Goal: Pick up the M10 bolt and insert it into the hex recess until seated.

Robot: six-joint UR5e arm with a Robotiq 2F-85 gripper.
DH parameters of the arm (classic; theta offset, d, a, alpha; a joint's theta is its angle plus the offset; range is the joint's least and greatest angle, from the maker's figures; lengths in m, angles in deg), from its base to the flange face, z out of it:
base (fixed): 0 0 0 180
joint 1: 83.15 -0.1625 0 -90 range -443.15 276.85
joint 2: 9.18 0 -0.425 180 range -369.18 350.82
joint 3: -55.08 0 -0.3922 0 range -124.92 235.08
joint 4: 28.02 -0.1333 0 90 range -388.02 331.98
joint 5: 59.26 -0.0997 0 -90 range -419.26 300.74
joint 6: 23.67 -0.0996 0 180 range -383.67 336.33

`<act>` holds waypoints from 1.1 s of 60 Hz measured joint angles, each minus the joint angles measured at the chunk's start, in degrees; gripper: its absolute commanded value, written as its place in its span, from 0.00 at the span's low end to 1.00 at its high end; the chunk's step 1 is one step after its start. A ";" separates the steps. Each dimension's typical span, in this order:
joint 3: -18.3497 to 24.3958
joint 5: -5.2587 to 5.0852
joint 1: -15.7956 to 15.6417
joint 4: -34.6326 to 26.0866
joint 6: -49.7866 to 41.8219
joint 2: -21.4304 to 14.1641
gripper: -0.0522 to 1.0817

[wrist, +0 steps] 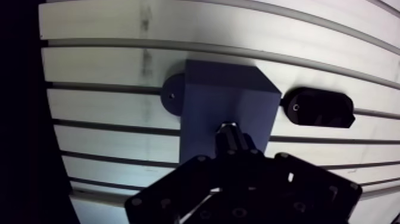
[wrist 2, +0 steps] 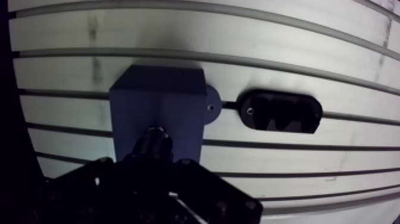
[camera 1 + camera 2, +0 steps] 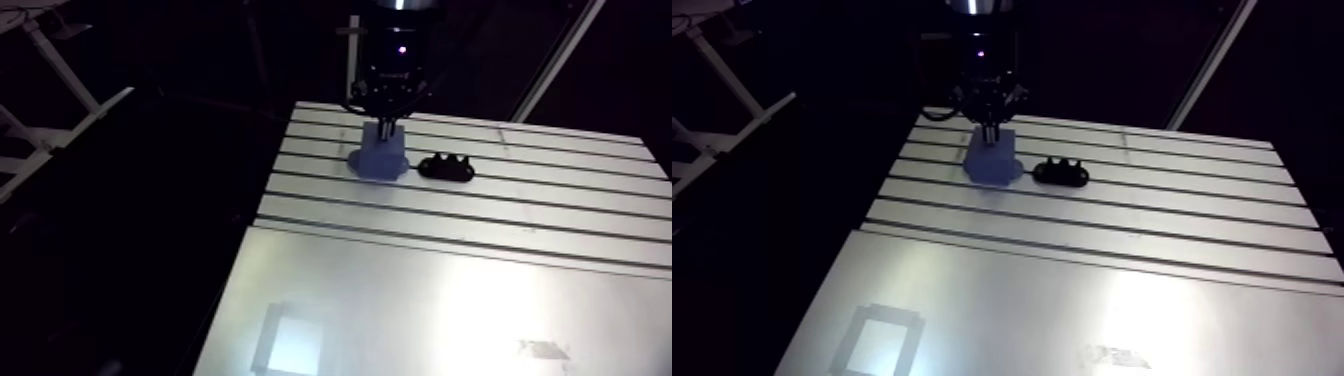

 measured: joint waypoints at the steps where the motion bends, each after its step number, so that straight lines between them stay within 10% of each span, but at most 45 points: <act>1: 0.00 0.00 0.00 -0.01 0.00 0.01 1.00; 59: 1.47 -0.24 -0.17 -0.76 0.00 -0.63 0.99; 65: 1.52 -0.30 -0.24 -0.82 0.01 -0.69 0.80; 66: 1.52 -0.31 -0.25 -0.83 0.01 -0.70 0.60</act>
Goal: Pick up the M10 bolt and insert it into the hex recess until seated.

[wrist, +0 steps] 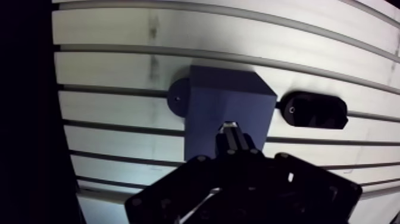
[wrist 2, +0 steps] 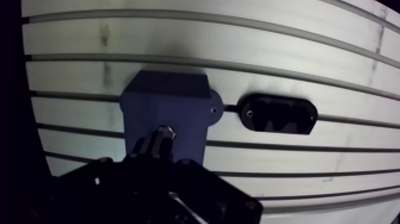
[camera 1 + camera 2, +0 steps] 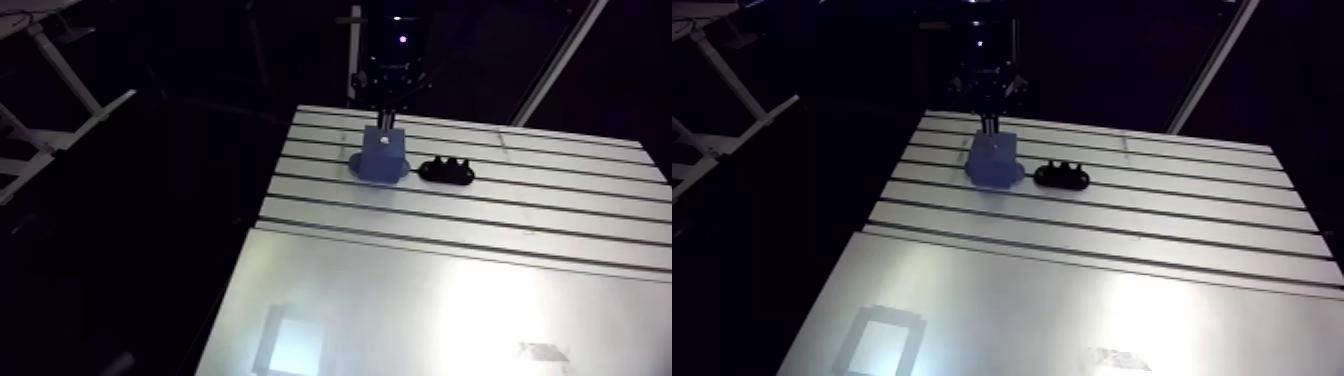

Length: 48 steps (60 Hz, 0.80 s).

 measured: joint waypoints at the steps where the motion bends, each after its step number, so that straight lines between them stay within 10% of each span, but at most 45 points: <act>1: 0.01 -0.01 -0.02 -0.01 0.00 0.00 0.60; 3: 0.02 0.00 -0.05 -0.07 0.00 0.00 0.17; 5: 0.05 0.01 -0.07 -0.20 0.00 0.00 0.06; 48: 1.00 0.04 -0.32 -3.13 -0.33 -1.37 0.05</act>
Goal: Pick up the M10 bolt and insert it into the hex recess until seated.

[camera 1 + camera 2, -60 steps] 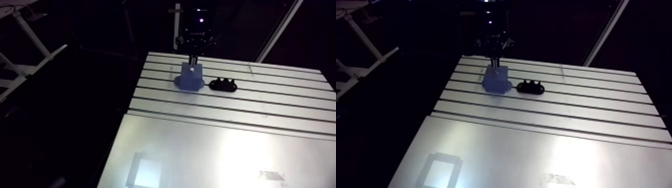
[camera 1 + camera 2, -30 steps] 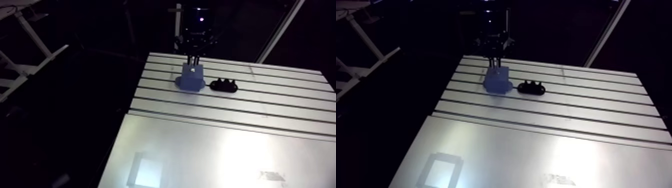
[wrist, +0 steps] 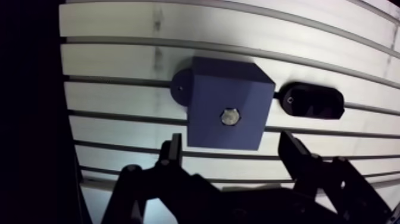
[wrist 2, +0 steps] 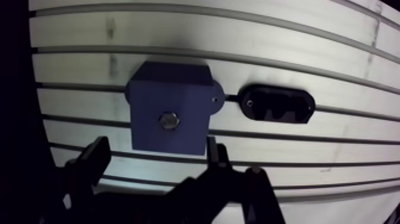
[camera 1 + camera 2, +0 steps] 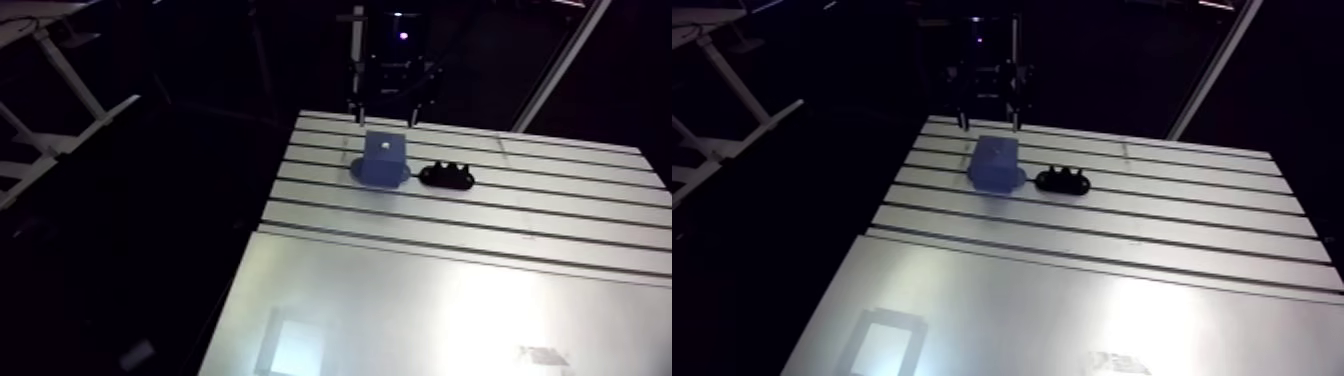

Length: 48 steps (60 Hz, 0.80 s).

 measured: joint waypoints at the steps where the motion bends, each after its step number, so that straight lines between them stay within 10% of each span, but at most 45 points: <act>1: 0.04 -0.01 0.00 -0.23 -0.03 -0.21 0.05; 48: 4.05 0.01 0.58 -16.90 -0.03 -13.18 0.05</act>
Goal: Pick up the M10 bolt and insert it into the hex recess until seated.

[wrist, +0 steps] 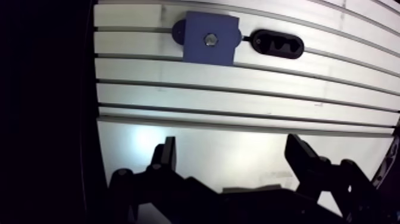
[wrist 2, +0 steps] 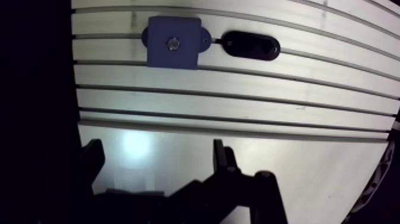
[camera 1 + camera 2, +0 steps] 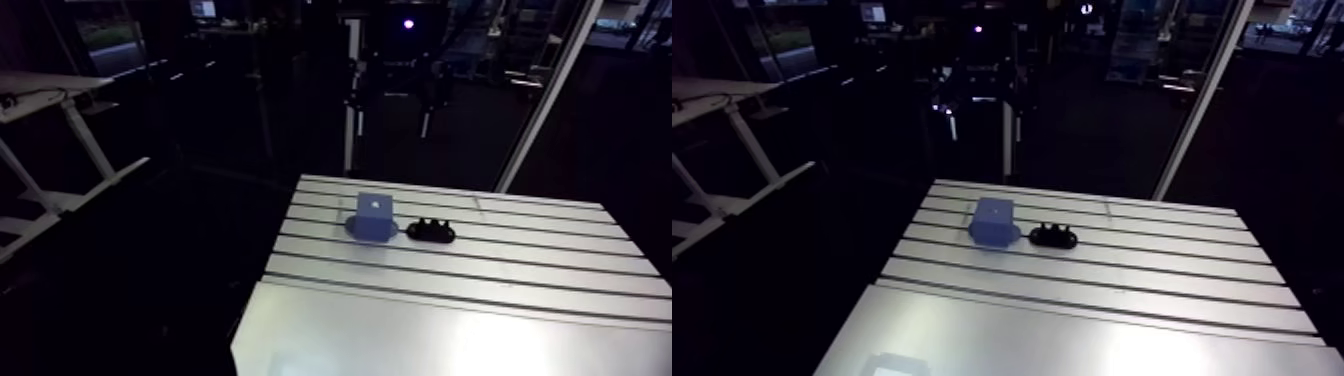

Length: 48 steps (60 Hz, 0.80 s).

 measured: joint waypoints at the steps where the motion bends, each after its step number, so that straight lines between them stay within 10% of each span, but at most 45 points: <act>1: -0.08 0.01 0.05 -0.22 0.02 -0.37 0.05; 48: -4.74 -0.28 10.52 -2.07 4.63 -13.07 0.05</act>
